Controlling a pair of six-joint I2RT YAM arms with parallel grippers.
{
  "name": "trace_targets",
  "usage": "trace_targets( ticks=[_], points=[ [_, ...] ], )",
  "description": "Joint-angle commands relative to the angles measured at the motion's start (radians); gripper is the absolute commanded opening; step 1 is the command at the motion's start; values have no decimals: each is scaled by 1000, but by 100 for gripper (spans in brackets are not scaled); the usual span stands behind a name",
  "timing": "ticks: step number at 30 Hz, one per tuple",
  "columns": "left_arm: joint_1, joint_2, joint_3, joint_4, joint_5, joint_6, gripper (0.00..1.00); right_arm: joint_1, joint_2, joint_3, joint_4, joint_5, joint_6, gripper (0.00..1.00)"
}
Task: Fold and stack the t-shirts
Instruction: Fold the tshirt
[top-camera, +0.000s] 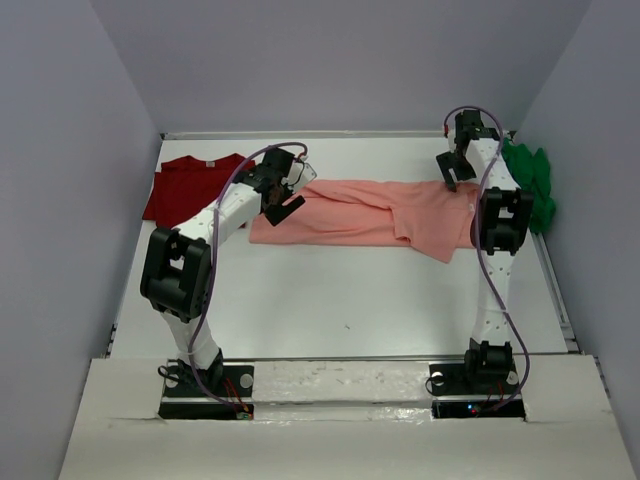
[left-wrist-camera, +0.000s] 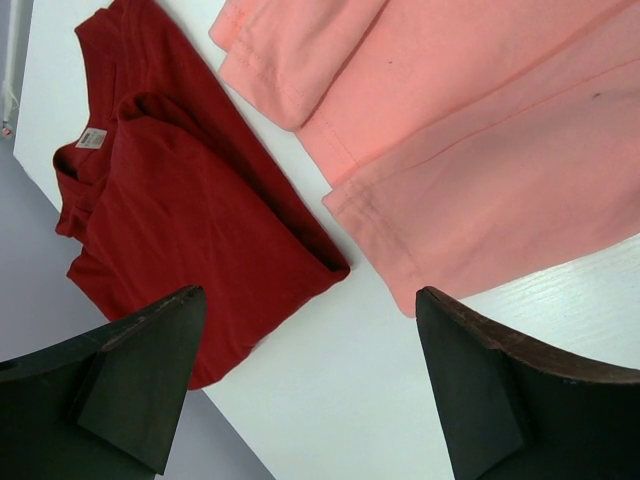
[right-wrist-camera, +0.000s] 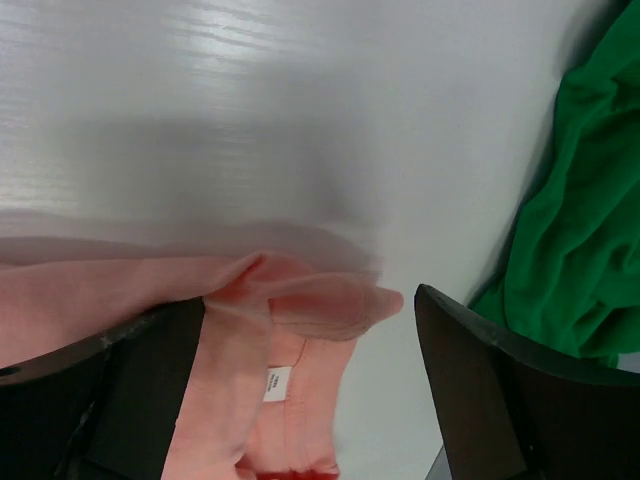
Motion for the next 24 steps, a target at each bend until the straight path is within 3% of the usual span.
trace_targets(
  ticks=[1,8,12,15,17,19,24],
  points=[
    [-4,-17,-11,21,-33,-4,99,1,-89,-30,90,20,-3,100],
    [39,-46,-20,163,-9,-13,99,1,-334,-164,79,-69,18,100],
    [115,-71,-35,262,262,7,99,1,-505,-369,75,-181,49,99],
    [163,-14,20,232,410,22,99,1,-627,-495,76,-269,73,95],
    [207,81,122,165,524,18,92,1,-683,-607,78,-296,78,94],
    [247,188,239,100,596,-5,79,1,-742,-668,82,-344,86,91],
    [303,322,417,11,754,-45,57,1,-813,-810,92,-399,98,86]
  ],
)
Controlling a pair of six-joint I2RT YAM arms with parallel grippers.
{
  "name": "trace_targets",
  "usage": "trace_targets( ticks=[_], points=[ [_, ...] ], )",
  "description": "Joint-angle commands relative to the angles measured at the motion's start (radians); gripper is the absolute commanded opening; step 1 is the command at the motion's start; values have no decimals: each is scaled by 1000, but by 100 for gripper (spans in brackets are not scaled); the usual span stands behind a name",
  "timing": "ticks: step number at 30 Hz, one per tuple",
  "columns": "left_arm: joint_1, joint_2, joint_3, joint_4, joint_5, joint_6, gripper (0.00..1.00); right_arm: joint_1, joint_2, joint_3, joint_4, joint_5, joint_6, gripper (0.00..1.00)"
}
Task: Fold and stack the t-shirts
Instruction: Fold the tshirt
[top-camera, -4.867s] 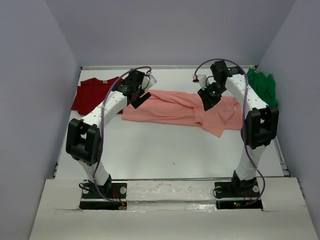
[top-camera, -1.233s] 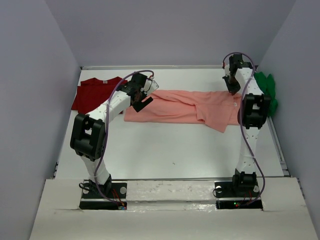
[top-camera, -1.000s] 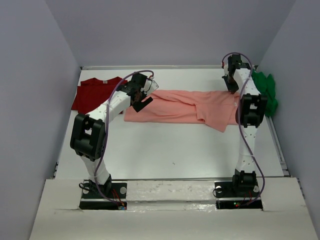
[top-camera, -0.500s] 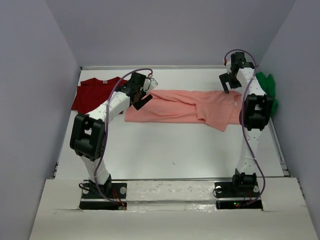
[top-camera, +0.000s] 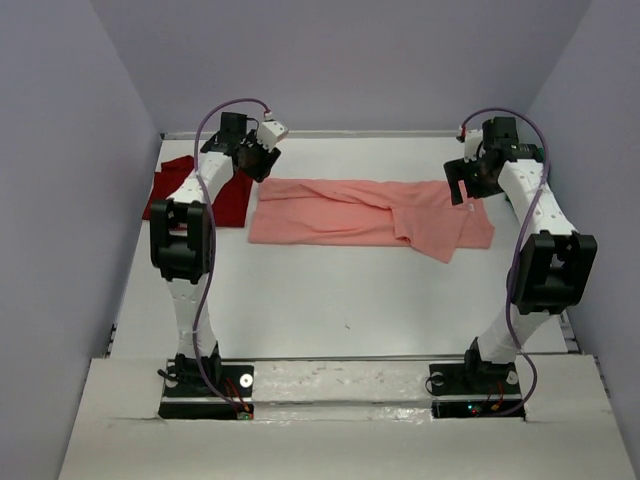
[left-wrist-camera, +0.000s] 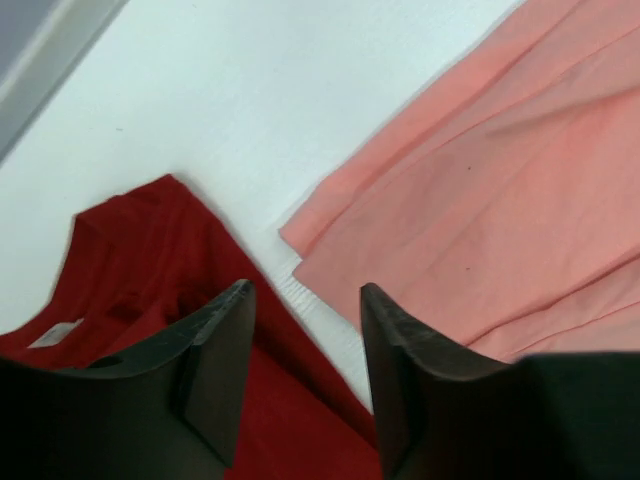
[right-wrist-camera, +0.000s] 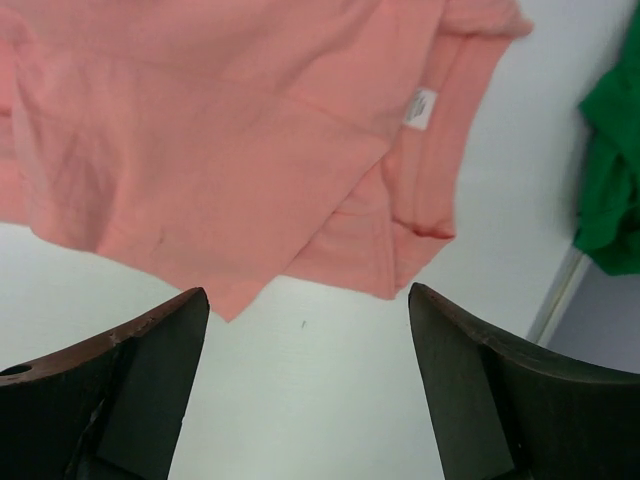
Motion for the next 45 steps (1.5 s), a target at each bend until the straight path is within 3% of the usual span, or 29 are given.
trace_targets(
  ticks=[1,7,21,36,43,45],
  points=[
    [28,57,105,-99,197,-42,52,1,-27,-76,20,-80,35,85],
    [44,165,208,-184,184,-72,40,1,-15,-95,14,-100,52,82],
    [96,176,152,-94,94,-171,57,1,28,-84,-13,-126,42,77],
    [96,261,234,-191,178,-123,52,1,55,-82,-21,-115,35,75],
    [98,260,232,-206,198,-108,21,1,66,-76,-27,-118,37,74],
    [96,255,232,-206,206,-106,18,1,69,-76,-30,-120,35,73]
  ],
)
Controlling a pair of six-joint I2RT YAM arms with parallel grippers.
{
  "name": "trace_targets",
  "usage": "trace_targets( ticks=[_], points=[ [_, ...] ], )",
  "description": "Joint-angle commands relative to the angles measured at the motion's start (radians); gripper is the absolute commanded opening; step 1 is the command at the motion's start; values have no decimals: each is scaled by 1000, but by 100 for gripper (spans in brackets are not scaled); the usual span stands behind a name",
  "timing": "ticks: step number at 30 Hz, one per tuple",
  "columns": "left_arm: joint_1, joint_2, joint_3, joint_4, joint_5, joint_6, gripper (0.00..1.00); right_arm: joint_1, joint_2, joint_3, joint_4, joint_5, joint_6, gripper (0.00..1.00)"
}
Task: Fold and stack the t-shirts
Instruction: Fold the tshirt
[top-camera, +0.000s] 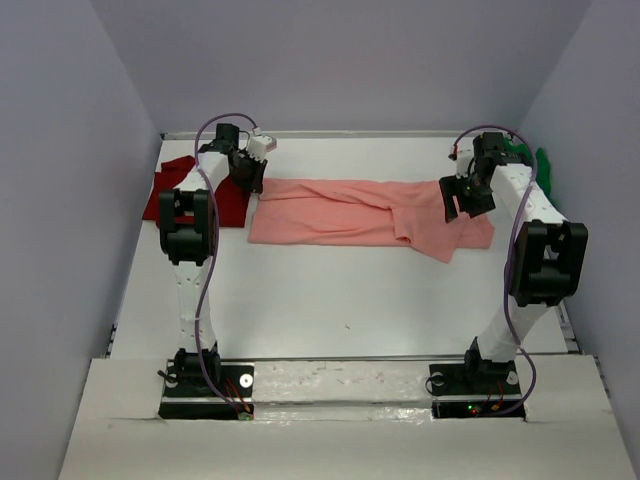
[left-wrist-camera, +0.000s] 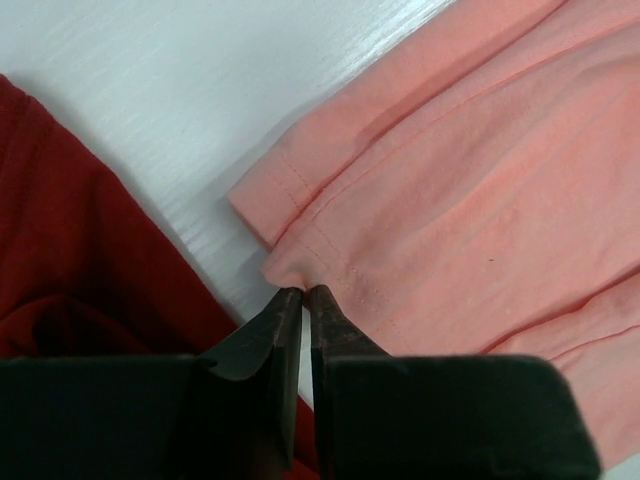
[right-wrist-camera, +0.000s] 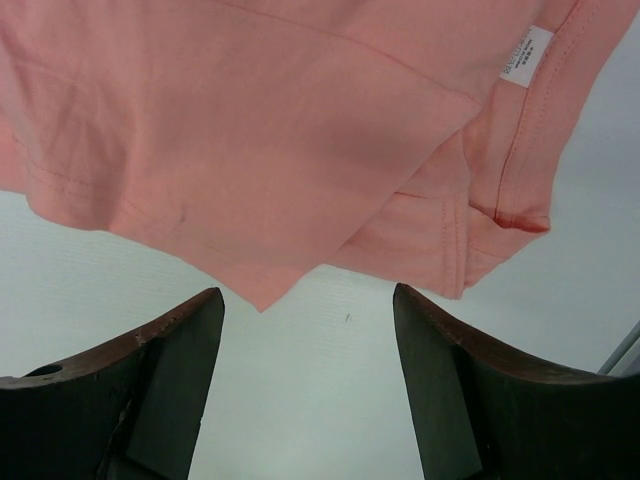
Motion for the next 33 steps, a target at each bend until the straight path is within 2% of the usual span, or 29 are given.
trace_targets(
  ticks=[1,6,15,23,33],
  points=[
    [-1,-32,35,-21,45,9,16,1,7,31,-15,-14,-2,73],
    [-1,-57,33,-19,62,12,15,1,8,33,-20,-17,-3,73],
    [-2,-161,-7,-24,79,33,0,1,7,36,-29,-15,-5,73],
    [-15,-250,-68,-44,45,93,0,1,4,37,-38,-15,-5,73],
    [-48,-259,-140,-65,-50,167,1,1,7,30,-50,-12,-14,73]
  ],
)
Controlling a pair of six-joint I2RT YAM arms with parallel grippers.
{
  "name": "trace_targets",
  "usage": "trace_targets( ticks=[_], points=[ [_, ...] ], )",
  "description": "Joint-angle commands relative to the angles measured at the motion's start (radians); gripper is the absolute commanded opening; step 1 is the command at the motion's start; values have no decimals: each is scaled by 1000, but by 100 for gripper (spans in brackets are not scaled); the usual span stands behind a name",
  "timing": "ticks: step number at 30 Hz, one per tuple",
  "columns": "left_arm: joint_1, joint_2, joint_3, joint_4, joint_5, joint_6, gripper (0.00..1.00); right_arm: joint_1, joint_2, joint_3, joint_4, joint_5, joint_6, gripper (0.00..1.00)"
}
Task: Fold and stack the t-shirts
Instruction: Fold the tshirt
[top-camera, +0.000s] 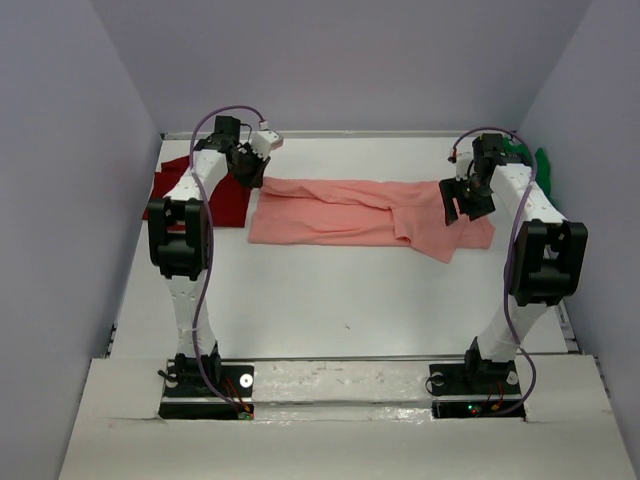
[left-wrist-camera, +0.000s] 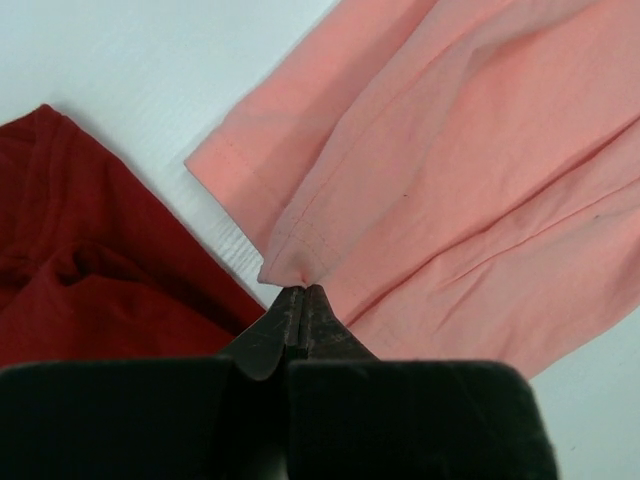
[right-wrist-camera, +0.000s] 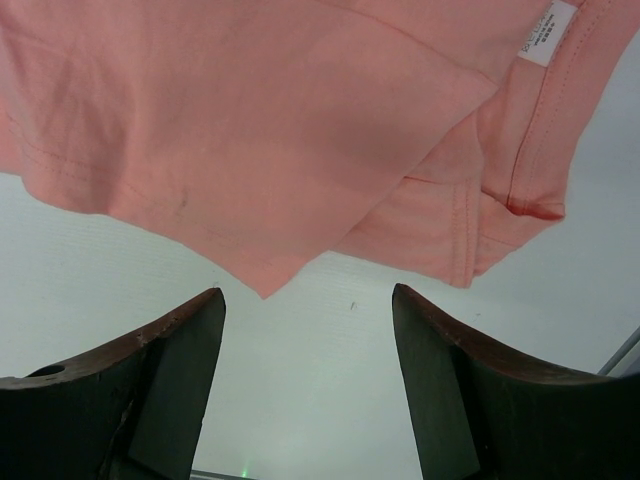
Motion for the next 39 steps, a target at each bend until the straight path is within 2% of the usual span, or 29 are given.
trace_targets(
  ticks=[1,16,34,37,39],
  points=[
    [-16,-45,-33,-33,-40,50,1,11,4,29,-20,-6,-11,73],
    [-81,-124,-211,102,-245,113,0,11,30,18,-23,-3,-12,73],
    [-180,-149,-348,255,-589,173,0,20,50,11,-32,3,-19,73],
    [-197,-137,-391,316,-698,189,0,29,58,9,-34,5,-20,74],
    [-202,-126,-406,345,-750,196,14,29,59,11,-37,5,-19,74]
  ],
)
